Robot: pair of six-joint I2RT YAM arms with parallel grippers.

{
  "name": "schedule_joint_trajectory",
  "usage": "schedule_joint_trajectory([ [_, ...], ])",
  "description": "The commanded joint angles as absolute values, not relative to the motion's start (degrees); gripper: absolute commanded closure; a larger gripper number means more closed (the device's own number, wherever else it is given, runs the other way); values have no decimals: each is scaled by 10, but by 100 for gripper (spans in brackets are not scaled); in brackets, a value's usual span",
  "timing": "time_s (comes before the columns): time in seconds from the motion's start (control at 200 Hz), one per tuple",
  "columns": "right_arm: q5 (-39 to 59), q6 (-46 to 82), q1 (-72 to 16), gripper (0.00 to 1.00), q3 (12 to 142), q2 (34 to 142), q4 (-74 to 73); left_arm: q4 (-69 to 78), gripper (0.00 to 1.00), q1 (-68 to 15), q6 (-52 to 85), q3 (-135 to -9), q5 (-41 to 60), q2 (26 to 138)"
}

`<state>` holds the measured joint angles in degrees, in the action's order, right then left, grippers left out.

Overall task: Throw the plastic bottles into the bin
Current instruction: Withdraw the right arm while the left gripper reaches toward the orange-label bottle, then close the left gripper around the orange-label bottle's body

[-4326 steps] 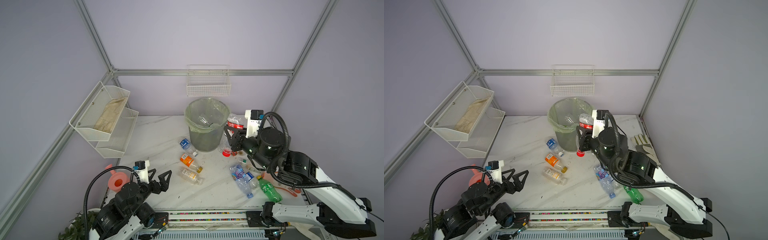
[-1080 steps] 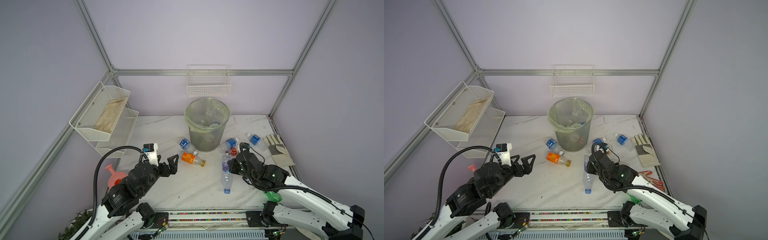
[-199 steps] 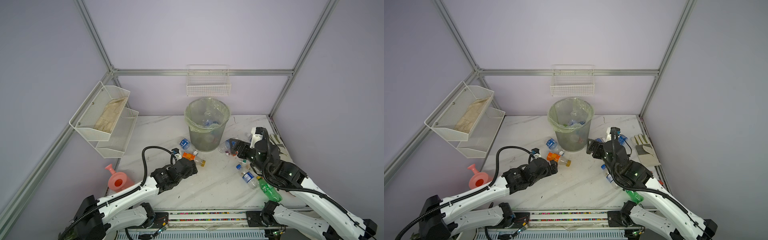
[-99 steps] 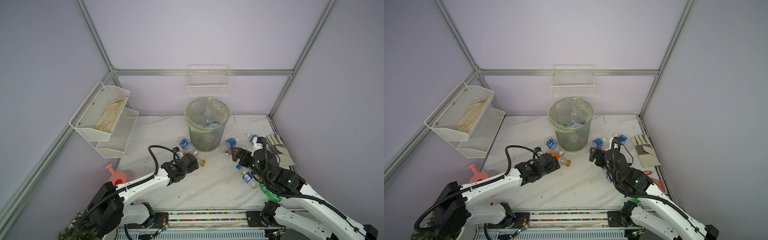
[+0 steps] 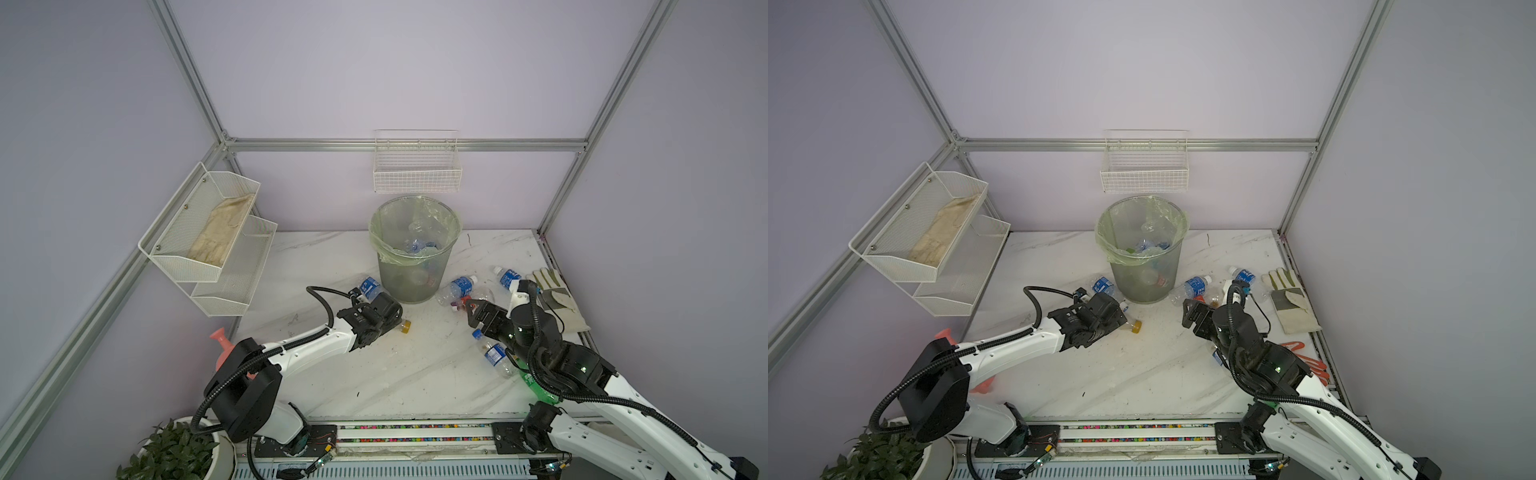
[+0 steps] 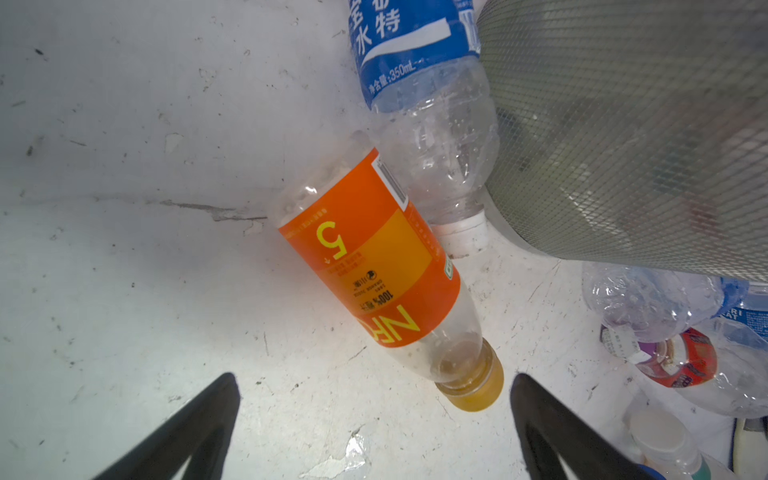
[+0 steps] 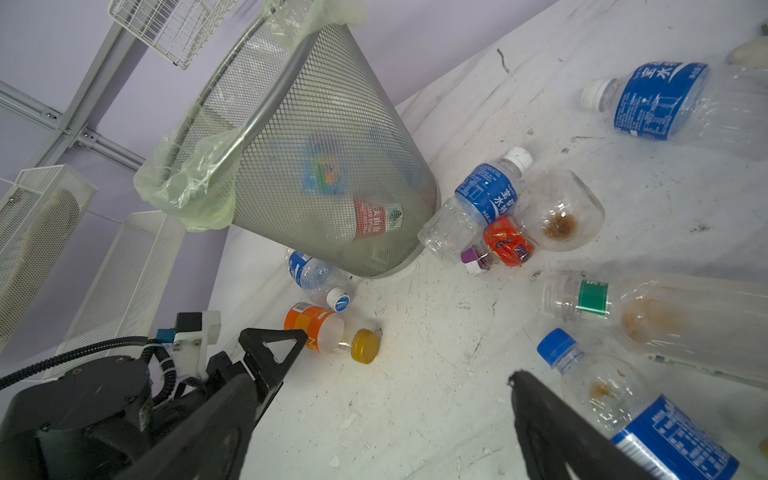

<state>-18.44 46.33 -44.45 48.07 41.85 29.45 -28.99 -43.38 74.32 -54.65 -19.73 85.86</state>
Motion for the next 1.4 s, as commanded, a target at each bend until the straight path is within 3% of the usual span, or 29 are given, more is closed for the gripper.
schedule_joint_trajectory([
  [0.0,-196,477,-445,3,478,411,309,-310,0,-427,779,-618,-200,870],
  [1.26,-204,475,-445,3,469,398,322,-326,0,-379,801,-682,-139,1002],
  [1.395,-204,478,-445,3,468,393,324,-326,8,-379,801,-677,-140,1000],
])
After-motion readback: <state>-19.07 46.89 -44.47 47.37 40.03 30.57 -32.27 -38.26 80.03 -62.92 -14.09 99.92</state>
